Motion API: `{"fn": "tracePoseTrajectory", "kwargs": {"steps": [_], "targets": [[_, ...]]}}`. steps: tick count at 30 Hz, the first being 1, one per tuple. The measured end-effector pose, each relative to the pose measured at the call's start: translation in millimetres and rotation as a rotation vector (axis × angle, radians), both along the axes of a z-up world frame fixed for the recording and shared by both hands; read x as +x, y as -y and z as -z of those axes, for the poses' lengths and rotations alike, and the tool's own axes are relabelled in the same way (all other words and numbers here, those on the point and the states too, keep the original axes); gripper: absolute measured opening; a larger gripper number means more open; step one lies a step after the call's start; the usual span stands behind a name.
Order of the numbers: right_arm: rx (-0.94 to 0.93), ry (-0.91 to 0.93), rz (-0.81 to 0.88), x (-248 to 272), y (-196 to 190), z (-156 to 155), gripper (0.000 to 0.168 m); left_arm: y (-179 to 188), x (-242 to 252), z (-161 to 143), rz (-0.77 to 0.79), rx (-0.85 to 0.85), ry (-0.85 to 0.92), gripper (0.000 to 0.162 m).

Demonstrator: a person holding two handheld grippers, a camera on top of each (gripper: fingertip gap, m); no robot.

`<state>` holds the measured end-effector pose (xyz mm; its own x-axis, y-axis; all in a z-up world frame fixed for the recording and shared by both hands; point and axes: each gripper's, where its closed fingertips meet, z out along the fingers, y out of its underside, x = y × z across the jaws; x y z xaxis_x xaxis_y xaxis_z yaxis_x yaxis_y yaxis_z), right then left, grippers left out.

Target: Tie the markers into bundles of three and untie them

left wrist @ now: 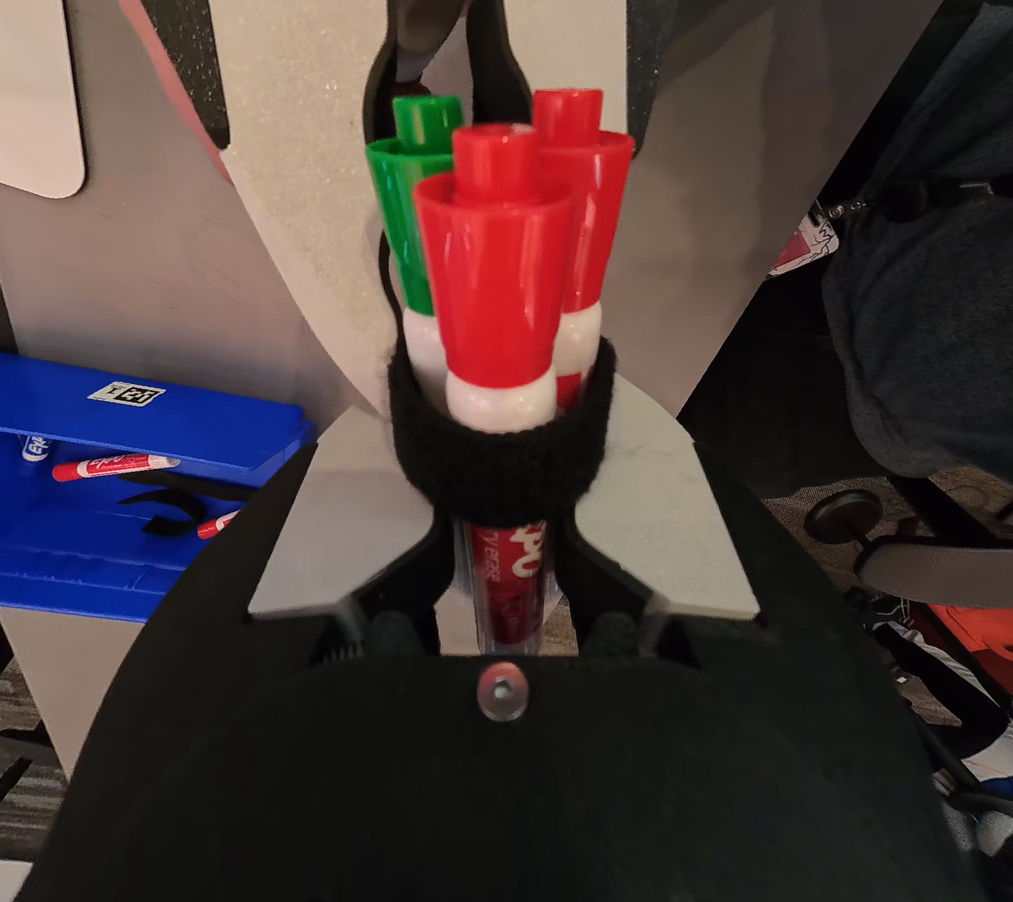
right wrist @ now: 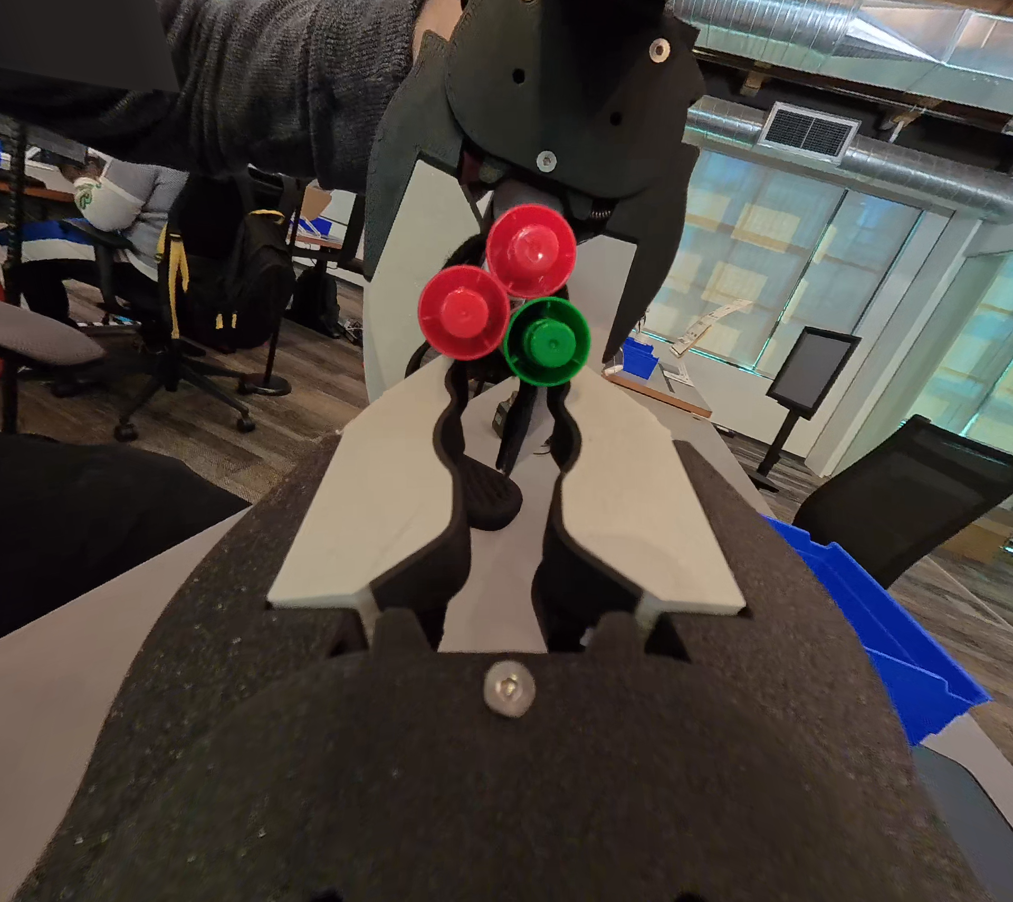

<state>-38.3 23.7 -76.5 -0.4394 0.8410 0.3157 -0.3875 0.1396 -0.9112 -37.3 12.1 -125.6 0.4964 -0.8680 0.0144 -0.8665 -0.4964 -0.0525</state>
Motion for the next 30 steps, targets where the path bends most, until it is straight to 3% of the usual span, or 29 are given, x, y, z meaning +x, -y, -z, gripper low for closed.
{"fn": "tracePoseTrajectory", "kwargs": {"steps": [11, 23, 30], "targets": [[-0.191, 0.162, -0.029, -10.0, -10.2, 5.5, 0.003, -13.6, -11.2, 2.2, -0.052, 0.090, -0.046, 0.043], [-0.697, 0.373, -0.266, -26.3, -19.2, 11.3, 0.001, -33.2, -34.4, 11.8, -0.092, 0.185, -0.101, 0.043], [-0.793, 0.381, -0.339, -30.6, -21.5, 17.6, 0.001, -37.0, -41.2, 19.1, -0.110, 0.206, -0.104, 0.043]]}}
